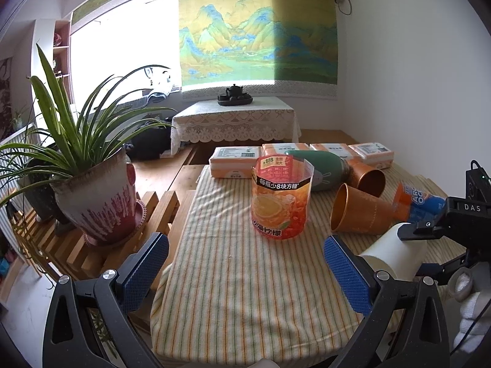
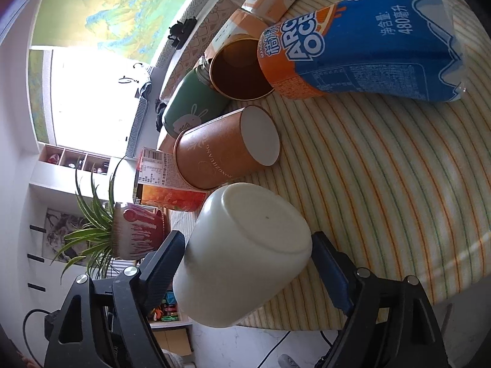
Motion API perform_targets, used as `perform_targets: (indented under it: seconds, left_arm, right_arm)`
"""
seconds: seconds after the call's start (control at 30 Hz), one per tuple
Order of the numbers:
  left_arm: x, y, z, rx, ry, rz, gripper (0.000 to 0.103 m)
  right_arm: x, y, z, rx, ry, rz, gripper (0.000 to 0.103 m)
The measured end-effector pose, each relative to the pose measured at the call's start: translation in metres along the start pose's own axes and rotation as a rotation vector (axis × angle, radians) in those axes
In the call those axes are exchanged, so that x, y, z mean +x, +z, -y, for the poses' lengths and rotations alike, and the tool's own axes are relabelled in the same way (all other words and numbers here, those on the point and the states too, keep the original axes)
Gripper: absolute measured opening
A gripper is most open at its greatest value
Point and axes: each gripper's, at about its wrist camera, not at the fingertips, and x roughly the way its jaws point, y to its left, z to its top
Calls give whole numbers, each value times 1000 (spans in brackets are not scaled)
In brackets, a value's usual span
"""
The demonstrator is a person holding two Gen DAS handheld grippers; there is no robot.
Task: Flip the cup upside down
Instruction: 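Lift the white cup with the right gripper and rotate it, then grasp the white cup with the left gripper while the right gripper releases it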
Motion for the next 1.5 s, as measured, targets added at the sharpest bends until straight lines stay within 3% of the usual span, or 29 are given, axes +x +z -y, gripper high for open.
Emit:
perform_targets:
  seconds: [0.3, 0.43, 0.8, 1.17, 1.37, 1.5]
  left_arm:
    - [3, 9, 30, 78, -54, -13, 103]
    - [6, 18, 56, 165, -122, -40, 103]
    - [41, 30, 166, 535, -392, -298, 103]
    - [88, 23, 219, 713, -449, -563, 98]
    - [90, 14, 236, 807, -440, -596, 97]
    - [97, 8, 240, 829, -435, -628, 88]
  right_arm:
    - [-27, -2, -8, -100, -31, 71, 84]
    - [-46, -1, -2, -118, -29, 108, 84]
    - [-94, 2, 39, -54, -19, 207, 84]
    - [-124, 4, 69, -27, -33, 261, 84]
    - [-127, 2, 73, -20, -38, 267, 84]
    - [-128, 1, 74, -16, -35, 267, 84]
